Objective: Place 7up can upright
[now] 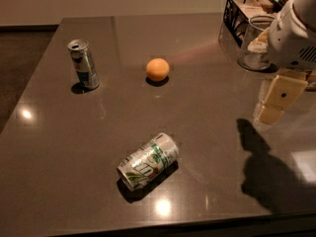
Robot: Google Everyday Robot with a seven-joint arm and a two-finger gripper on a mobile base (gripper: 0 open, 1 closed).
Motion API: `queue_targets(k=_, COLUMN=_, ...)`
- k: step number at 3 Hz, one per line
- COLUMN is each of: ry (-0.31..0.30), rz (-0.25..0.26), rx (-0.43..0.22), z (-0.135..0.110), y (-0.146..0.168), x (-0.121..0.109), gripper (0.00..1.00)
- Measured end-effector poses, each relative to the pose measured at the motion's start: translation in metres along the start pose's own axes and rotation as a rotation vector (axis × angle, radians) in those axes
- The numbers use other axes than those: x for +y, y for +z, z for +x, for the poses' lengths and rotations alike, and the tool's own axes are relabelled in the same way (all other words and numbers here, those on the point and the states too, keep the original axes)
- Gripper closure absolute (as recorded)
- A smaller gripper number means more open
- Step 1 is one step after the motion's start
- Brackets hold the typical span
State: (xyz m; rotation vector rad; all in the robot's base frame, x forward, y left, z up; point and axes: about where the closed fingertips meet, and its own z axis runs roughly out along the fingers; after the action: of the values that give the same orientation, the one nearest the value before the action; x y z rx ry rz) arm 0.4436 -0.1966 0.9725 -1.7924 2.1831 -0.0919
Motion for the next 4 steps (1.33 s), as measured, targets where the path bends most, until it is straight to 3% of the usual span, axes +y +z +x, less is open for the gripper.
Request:
queue_targets(k=1, ry=-0.062, rz=-0.03, rx=-0.009, z=-0.025, y=0.014, x=-0.002, gripper=0.0)
queue_targets(k=2, ry=-0.173, rz=-0.055, rx=-0.002, z=-0.063, y=0.027, x=0.011, gripper=0.0)
queue_targets(k=4, ry=-0.421, rz=-0.084, rx=-0.005, z=-0.132, y=0.045, x=0.075, gripper=0.0)
